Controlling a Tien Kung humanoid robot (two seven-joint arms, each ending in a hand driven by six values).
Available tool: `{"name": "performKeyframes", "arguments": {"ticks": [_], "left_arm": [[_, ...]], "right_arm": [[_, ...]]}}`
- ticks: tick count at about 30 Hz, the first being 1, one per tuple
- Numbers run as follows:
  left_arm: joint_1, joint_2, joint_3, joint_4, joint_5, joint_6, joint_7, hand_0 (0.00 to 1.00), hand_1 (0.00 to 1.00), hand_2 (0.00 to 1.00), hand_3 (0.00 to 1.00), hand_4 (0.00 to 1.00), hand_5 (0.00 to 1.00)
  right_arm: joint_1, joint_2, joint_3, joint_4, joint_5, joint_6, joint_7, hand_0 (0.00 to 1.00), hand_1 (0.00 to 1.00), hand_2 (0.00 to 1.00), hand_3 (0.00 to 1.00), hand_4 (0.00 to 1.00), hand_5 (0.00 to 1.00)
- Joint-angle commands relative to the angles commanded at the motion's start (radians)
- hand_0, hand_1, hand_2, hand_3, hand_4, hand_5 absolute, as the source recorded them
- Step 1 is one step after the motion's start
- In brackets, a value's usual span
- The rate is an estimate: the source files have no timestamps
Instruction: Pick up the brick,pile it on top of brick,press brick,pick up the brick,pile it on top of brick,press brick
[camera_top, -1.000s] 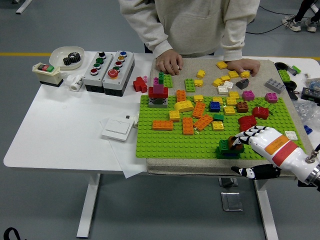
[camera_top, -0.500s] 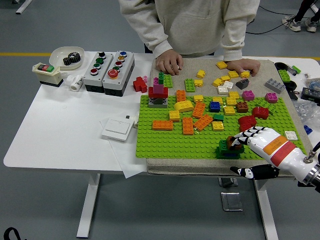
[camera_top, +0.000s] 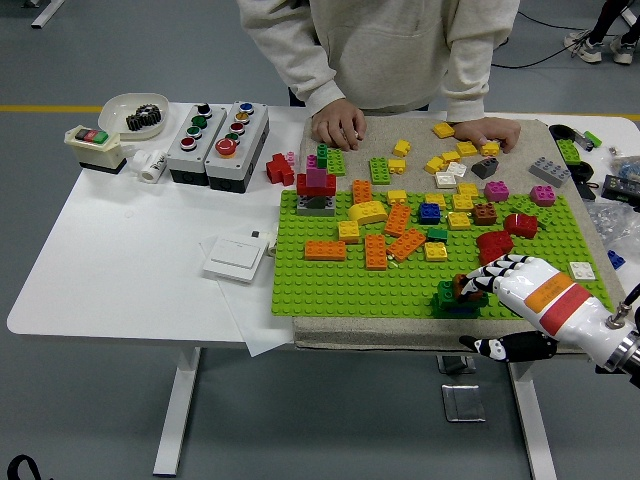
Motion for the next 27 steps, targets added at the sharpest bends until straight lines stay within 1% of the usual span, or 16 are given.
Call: {"name": "performKeyframes", "arguments": {"ticks": [27], "left_arm": [[0.008,0.0,-0.009,-0.001,0.019,-0.006,0.004,0.653,0.706,0.725,0.587,0.662,0.664]], "right_arm": [[-0.012,0.008,-0.008,-0.006,-0.008,0.002,-0.004,0.691,0.66,0.708,0.591,0.797,0.559]]}}
